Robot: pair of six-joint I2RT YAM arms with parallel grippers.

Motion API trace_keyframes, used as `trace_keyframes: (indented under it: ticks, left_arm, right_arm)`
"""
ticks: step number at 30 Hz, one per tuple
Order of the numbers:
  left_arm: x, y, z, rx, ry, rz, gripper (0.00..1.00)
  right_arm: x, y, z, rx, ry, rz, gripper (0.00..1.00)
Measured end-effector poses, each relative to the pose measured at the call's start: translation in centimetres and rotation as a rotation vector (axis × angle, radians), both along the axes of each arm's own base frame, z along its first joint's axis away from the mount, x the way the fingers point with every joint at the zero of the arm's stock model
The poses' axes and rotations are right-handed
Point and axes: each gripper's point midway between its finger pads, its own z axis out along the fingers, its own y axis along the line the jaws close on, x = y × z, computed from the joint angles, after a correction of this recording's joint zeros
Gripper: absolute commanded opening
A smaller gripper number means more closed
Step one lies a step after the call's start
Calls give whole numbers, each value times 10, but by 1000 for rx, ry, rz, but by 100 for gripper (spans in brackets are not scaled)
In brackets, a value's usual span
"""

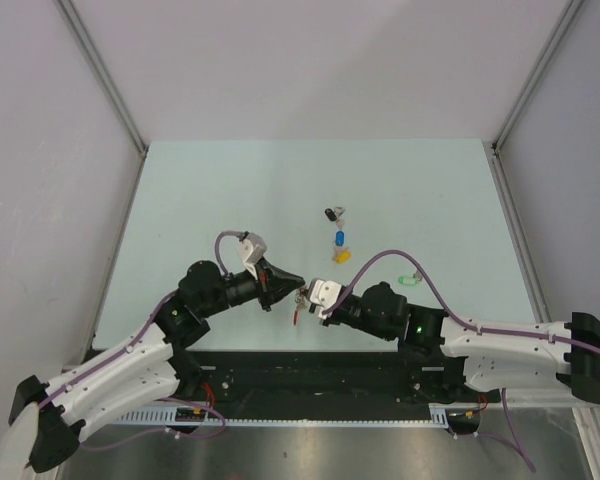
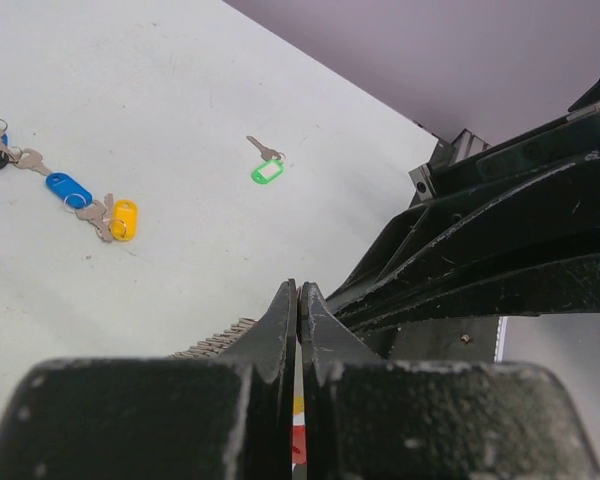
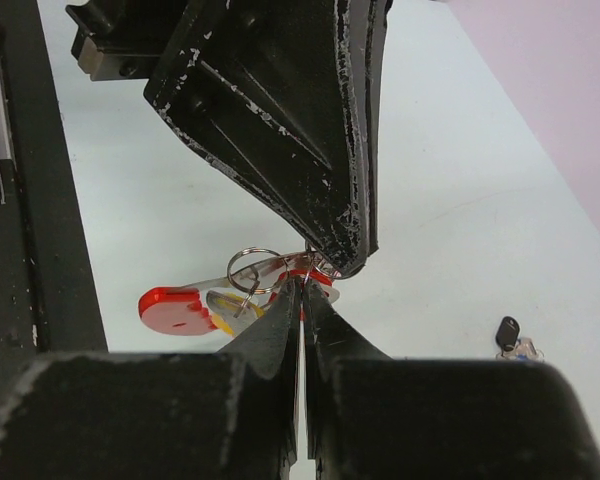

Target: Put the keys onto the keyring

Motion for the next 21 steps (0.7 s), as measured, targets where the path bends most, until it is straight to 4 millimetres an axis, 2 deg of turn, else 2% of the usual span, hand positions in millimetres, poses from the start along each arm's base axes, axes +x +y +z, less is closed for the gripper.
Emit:
trace_keyframes:
  ticks: [5,9,13,15,16,18,19,21]
  left_arm:
    - [2,1,0,12,-27,3,1]
    - [4,3,-1,31,-51,15,9]
    - [10,7,-5,72,-70,40,25]
    - [21,11,5,80,-100,84,34]
    - [24,12,11,81,-114,98,44]
    - [32,16,26,82,-141,139,53]
    - [35,18,32,84,-156,152,63]
    - [42,24,45,89,-180,193,70]
  right_arm:
    - [2,1,0,-2,-1,-9,0]
    - [4,3,0,-9,0,-19,0]
    - [4,4,-4,-21,12,-15,0]
    - [0,5,-10,-42,27,3,0]
    - [-1,5,-13,-55,32,7,0]
    - [-2,5,-21,-77,47,14,0]
    - [-1,4,-23,-83,52,12,0]
    - [-1,4,-26,-95,63,10,0]
